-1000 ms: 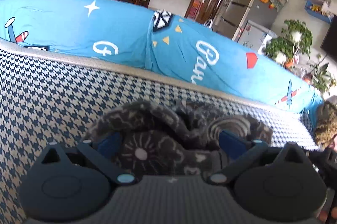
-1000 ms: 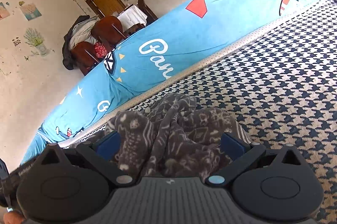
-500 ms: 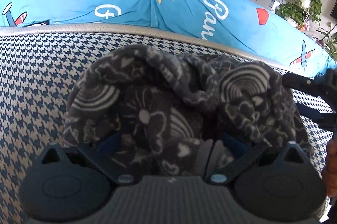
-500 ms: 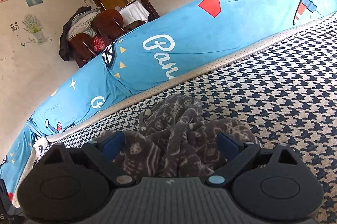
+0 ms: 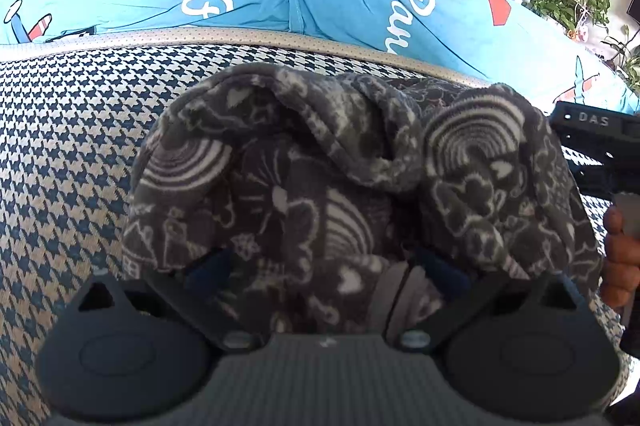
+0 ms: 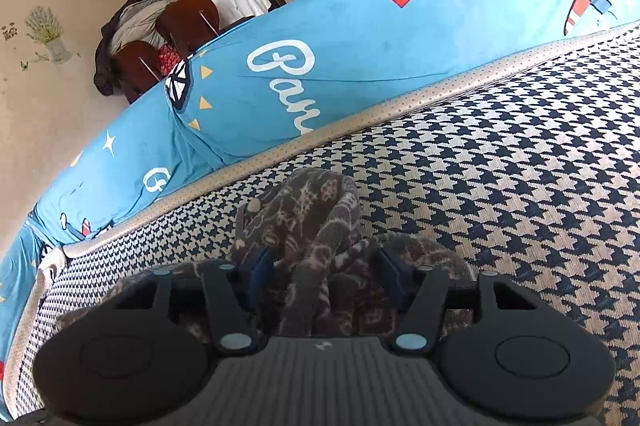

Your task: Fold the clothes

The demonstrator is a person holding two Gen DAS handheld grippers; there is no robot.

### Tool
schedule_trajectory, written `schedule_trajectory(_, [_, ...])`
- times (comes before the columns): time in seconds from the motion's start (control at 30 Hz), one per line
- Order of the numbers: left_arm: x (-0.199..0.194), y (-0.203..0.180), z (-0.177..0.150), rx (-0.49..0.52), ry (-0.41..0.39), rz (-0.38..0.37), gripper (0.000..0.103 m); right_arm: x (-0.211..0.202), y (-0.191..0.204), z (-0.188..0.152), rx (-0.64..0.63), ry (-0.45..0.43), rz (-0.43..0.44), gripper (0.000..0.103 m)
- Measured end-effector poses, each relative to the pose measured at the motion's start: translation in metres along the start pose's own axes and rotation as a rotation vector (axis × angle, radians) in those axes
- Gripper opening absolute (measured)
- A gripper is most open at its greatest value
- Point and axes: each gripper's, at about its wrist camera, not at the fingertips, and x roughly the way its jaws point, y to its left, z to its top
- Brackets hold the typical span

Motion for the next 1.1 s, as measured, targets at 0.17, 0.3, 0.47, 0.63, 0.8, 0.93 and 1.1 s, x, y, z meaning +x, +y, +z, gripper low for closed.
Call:
schedule_trajectory(0.17, [-0.005, -0.005, 0.000, 0.012, -0.026, 0.009, 0.103, 0.003, 0.006, -0.003, -0.044, -0.003, 0.002, 0.026])
schedule_trajectory(0.3, [-0.015, -0.017, 0.004, 0.062, -0.083, 0.029, 0.103, -0.009, 0.012, -0.003, -0.081, -0.048, 0.007, 0.017])
schedule_trajectory(0.47, [-0.026, -0.029, 0.012, 0.074, -0.126, 0.018, 0.103, -0.029, 0.016, 0.000, -0.112, -0.112, -0.011, 0.015])
schedule_trajectory(0.63, [-0.027, -0.038, 0.019, 0.060, -0.132, 0.021, 0.103, -0.048, 0.008, 0.007, -0.100, -0.181, -0.059, 0.012])
schedule_trajectory(0.8, [-0.026, -0.045, 0.024, 0.054, -0.132, 0.017, 0.103, -0.070, -0.008, 0.020, -0.092, -0.282, -0.143, 0.010])
schedule_trajectory(0.93, [-0.024, -0.051, 0.024, 0.057, -0.133, 0.023, 0.103, -0.082, -0.030, 0.025, -0.035, -0.293, -0.220, 0.010])
schedule_trajectory(1.1, [-0.024, -0.057, 0.025, 0.058, -0.138, 0.014, 0.103, -0.099, -0.054, 0.028, -0.002, -0.320, -0.310, 0.009])
